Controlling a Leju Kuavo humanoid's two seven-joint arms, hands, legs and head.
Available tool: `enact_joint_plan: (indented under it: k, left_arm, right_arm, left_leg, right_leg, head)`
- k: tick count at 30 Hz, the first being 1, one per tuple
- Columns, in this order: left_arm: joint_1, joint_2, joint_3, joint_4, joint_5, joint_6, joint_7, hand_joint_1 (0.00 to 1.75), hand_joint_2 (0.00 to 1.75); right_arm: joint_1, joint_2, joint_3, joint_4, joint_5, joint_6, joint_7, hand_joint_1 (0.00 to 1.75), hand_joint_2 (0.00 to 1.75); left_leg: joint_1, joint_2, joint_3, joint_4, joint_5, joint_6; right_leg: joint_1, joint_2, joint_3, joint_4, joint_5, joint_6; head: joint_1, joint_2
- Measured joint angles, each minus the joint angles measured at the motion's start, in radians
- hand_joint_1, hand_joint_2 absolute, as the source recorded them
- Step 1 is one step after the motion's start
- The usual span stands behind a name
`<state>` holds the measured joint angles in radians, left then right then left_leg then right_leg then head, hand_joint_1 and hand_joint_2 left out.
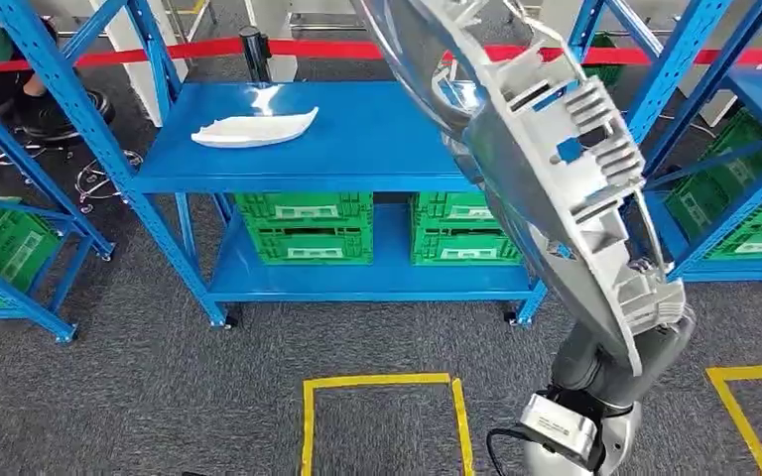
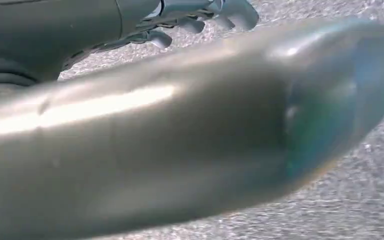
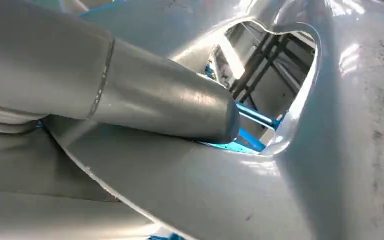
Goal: Take the parts from the cabinet and place them on the table.
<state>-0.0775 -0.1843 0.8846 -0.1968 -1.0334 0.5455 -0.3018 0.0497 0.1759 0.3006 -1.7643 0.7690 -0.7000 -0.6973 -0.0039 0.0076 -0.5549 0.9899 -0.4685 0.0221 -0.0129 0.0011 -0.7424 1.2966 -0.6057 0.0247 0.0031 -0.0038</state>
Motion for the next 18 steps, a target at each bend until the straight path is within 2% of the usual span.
enact_joint_plan:
  k: [1, 2, 3, 4, 5, 6, 7, 8, 9, 10, 11, 12, 14, 15, 16, 17, 18]
  left_arm:
    - [0.001, 0.000, 0.000, 0.000, 0.001, 0.006, -0.015, 0.00, 0.00]
    - [0.001, 0.000, 0.000, 0.000, 0.004, 0.011, -0.030, 0.00, 0.00]
    - [0.000, 0.000, 0.000, 0.000, 0.013, 0.016, -0.049, 0.00, 0.00]
    - [0.000, 0.002, 0.000, 0.000, 0.021, 0.018, -0.072, 0.00, 0.00]
    - [-0.001, 0.002, 0.002, 0.000, 0.027, 0.018, -0.092, 0.00, 0.00]
    - [-0.002, 0.002, 0.003, -0.001, 0.034, 0.019, -0.107, 0.00, 0.00]
    - [-0.002, 0.003, 0.004, -0.001, 0.035, 0.019, -0.115, 0.00, 0.00]
    - [-0.003, 0.003, 0.005, -0.001, 0.039, 0.020, -0.121, 0.00, 0.00]
    - [-0.004, 0.004, 0.006, -0.001, 0.043, 0.020, -0.121, 0.00, 0.00]
    - [-0.003, 0.006, 0.007, -0.001, 0.043, 0.020, -0.114, 0.00, 0.00]
    - [-0.002, 0.011, 0.010, -0.001, 0.043, 0.019, -0.107, 0.00, 0.00]
    - [-0.002, 0.010, 0.011, 0.000, 0.042, 0.019, -0.099, 0.00, 0.00]
    - [-0.002, 0.012, 0.011, 0.000, 0.027, 0.019, -0.068, 0.00, 0.00]
    - [-0.002, 0.014, 0.011, 0.000, 0.020, 0.018, -0.048, 0.00, 0.00]
    - [-0.002, 0.014, 0.011, 0.000, 0.014, 0.016, -0.028, 0.00, 0.00]
    - [-0.001, 0.014, 0.011, 0.000, 0.011, 0.016, -0.011, 0.00, 0.00]
    - [0.000, 0.016, 0.011, 0.000, 0.009, 0.014, 0.000, 0.00, 0.00]
  right_arm:
    - [-0.001, -0.002, 0.000, 0.002, -0.004, 0.000, 0.000, 1.75, 0.00]
    - [-0.001, -0.004, 0.000, 0.003, -0.007, 0.000, 0.000, 1.75, 0.00]
    - [-0.001, -0.007, 0.002, 0.005, -0.011, 0.000, 0.000, 1.75, 0.00]
    - [-0.003, -0.010, 0.005, 0.009, -0.015, 0.000, 0.000, 1.75, 0.00]
    - [-0.006, -0.011, 0.011, 0.012, -0.018, 0.000, 0.000, 1.75, 0.00]
    - [-0.012, -0.012, 0.018, 0.016, -0.022, 0.001, 0.000, 1.75, 0.00]
    - [-0.014, -0.013, 0.025, 0.019, -0.023, 0.001, 0.000, 1.75, 0.00]
    - [-0.019, -0.015, 0.030, 0.022, -0.023, 0.000, 0.000, 1.75, 0.00]
    - [-0.022, -0.016, 0.035, 0.026, -0.023, 0.000, -0.001, 1.75, 0.00]
    - [-0.025, -0.016, 0.039, 0.028, -0.022, 0.001, 0.000, 1.75, 0.00]
    - [-0.030, -0.016, 0.042, 0.030, -0.021, 0.001, 0.000, 1.75, 0.00]
    - [-0.034, -0.016, 0.048, 0.033, -0.022, 0.001, 0.000, 1.75, 0.00]
    - [-0.034, -0.016, 0.050, 0.034, -0.022, 0.000, 0.000, 1.75, 0.00]
    - [-0.033, -0.016, 0.050, 0.035, -0.022, 0.000, 0.000, 1.75, 0.00]
    - [-0.032, -0.015, 0.050, 0.036, -0.021, 0.000, 0.000, 1.75, 0.00]
    - [-0.032, -0.016, 0.049, 0.037, -0.022, 0.000, 0.000, 1.75, 0.00]
    - [-0.031, -0.016, 0.049, 0.037, -0.023, 0.001, 0.000, 1.75, 0.00]
  left_leg:
    - [-0.001, 0.000, -0.018, 0.004, 0.011, -0.001]
    - [-0.002, 0.000, -0.036, 0.011, 0.019, -0.002]
    - [-0.002, 0.000, -0.055, 0.019, 0.028, -0.004]
    - [-0.002, 0.000, -0.071, 0.027, 0.034, -0.007]
    - [-0.002, 0.000, -0.081, 0.037, 0.041, -0.010]
    - [-0.007, -0.002, -0.092, 0.043, 0.046, -0.017]
    - [-0.004, -0.001, -0.090, 0.041, 0.054, -0.024]
    - [-0.002, -0.001, -0.091, 0.042, 0.061, -0.029]
    - [0.001, -0.001, -0.092, 0.037, 0.073, -0.035]
    - [-0.003, -0.002, -0.096, 0.033, 0.082, -0.043]
    - [0.002, -0.005, -0.103, 0.046, 0.056, -0.049]
    - [0.003, -0.006, -0.118, 0.082, -0.003, -0.058]
    - [0.009, -0.006, -0.150, 0.211, -0.118, -0.070]
    - [0.011, -0.006, -0.160, 0.281, -0.150, -0.075]
    - [0.013, -0.006, -0.158, 0.326, -0.147, -0.078]
    - [0.015, -0.006, -0.138, 0.330, -0.115, -0.080]
    - [0.016, -0.006, -0.101, 0.297, -0.072, -0.079]
  right_leg:
    - [0.001, 0.000, 0.006, 0.031, 0.013, 0.000]
    - [0.001, 0.000, 0.030, 0.022, 0.044, -0.002]
    - [0.002, 0.000, 0.080, -0.031, 0.083, -0.005]
    - [0.003, 0.000, 0.146, -0.112, 0.103, -0.010]
    - [0.005, -0.001, 0.213, -0.202, 0.084, -0.017]
    - [0.012, -0.001, 0.259, -0.281, 0.041, -0.023]
    - [0.015, -0.001, 0.247, -0.271, 0.048, -0.026]
    - [0.014, 0.001, 0.246, -0.278, 0.049, -0.030]
    - [0.018, 0.001, 0.240, -0.275, 0.057, -0.037]
    - [0.013, -0.002, 0.231, -0.284, 0.073, -0.047]
    - [0.008, -0.006, 0.219, -0.285, 0.085, -0.054]
    - [0.006, -0.005, 0.205, -0.286, 0.096, -0.062]
    - [0.006, -0.005, 0.176, -0.285, 0.120, -0.063]
    - [0.006, -0.006, 0.160, -0.284, 0.133, -0.061]
    - [0.006, -0.006, 0.142, -0.284, 0.146, -0.059]
    - [0.005, -0.007, 0.131, -0.283, 0.159, -0.057]
    - [0.005, -0.008, 0.112, -0.283, 0.172, -0.053]
  head:
    - [0.000, 0.000]
    - [0.000, 0.000]
    - [0.000, 0.000]
    - [0.000, 0.000]
    - [0.000, 0.000]
    - [0.000, 0.000]
    - [-0.005, 0.000]
    - [0.003, 0.000]
    - [0.003, 0.000]
    - [0.003, 0.000]
    - [0.005, 0.000]
    - [-0.002, 0.000]
    - [-0.003, 0.000]
    - [-0.004, 0.000]
    - [-0.004, 0.000]
    - [-0.004, 0.000]
    - [-0.004, 0.000]
